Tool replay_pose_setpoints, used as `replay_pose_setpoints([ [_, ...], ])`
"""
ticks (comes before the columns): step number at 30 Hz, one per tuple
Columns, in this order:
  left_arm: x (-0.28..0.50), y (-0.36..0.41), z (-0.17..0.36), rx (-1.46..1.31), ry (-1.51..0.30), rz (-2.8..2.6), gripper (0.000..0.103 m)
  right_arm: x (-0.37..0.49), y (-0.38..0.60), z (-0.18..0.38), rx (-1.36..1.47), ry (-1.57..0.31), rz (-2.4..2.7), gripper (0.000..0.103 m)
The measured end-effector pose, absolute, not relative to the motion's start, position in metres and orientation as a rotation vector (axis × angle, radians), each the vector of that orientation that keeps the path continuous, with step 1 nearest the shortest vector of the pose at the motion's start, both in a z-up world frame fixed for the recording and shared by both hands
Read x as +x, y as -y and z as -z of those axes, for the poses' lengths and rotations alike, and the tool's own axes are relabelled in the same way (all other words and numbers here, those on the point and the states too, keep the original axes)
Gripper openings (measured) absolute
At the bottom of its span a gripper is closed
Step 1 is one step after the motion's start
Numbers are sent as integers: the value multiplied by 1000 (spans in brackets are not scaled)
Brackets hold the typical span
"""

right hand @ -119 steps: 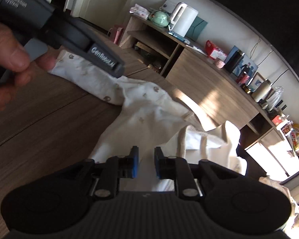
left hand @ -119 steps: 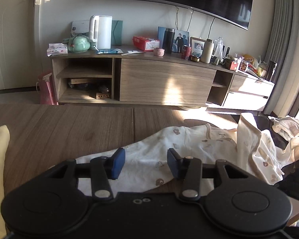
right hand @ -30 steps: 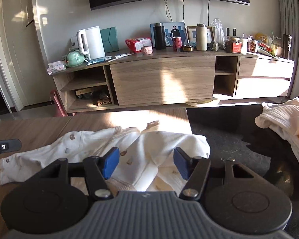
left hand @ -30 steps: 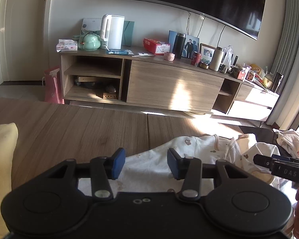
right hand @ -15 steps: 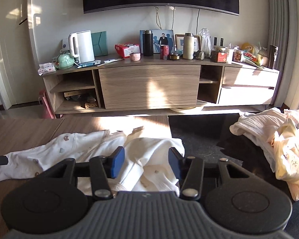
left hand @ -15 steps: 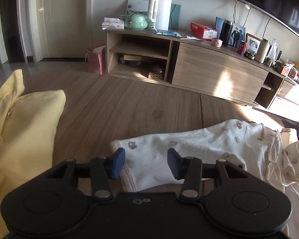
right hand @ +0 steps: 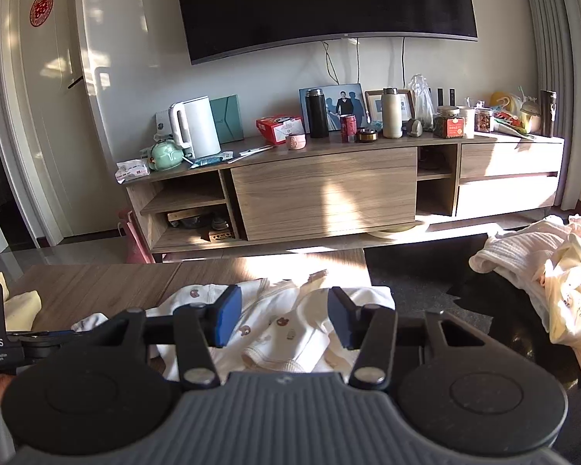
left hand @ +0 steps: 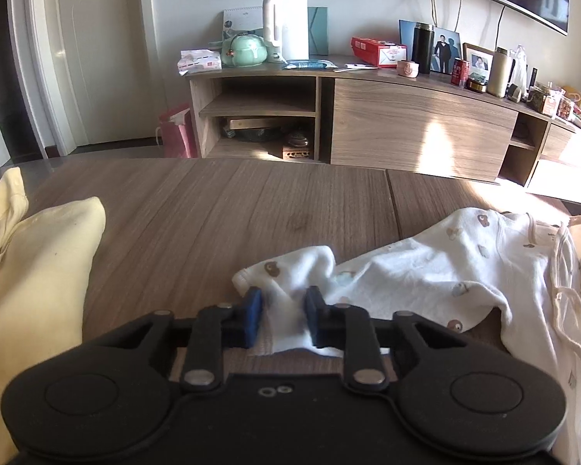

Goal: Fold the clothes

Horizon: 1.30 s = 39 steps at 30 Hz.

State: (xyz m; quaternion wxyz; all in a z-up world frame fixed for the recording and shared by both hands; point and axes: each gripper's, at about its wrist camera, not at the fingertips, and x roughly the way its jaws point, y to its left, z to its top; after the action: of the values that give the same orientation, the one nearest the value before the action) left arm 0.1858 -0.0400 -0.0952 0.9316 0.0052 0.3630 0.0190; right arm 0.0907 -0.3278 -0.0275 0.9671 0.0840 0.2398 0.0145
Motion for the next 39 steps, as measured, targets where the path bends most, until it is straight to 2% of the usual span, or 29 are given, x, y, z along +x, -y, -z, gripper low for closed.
replay_pose_setpoints([
  [10,173,47,71,-48,-599,30,11,76,332,18,254,-453,-8,53],
  [16,167,86,46,-83,-548,139,11,82,350,28,306,-459,19,53],
  [23,176,171,49,-97,-611,272,12,84,369,35,345,-479,29,53],
  [28,184,194,81,-116,-718,323,13,85,384,39,400,-496,11,57],
  [30,188,191,93,-171,-775,345,24,87,388,44,414,-515,3,57],
  [32,190,182,95,-209,-796,357,30,91,391,51,432,-546,-4,57],
  [33,191,178,96,-227,-805,363,38,93,392,54,442,-560,-6,57],
  [36,178,167,79,-221,-758,409,52,99,396,62,465,-588,-8,57],
  [39,160,159,61,-190,-690,426,59,99,398,62,457,-585,-5,57],
])
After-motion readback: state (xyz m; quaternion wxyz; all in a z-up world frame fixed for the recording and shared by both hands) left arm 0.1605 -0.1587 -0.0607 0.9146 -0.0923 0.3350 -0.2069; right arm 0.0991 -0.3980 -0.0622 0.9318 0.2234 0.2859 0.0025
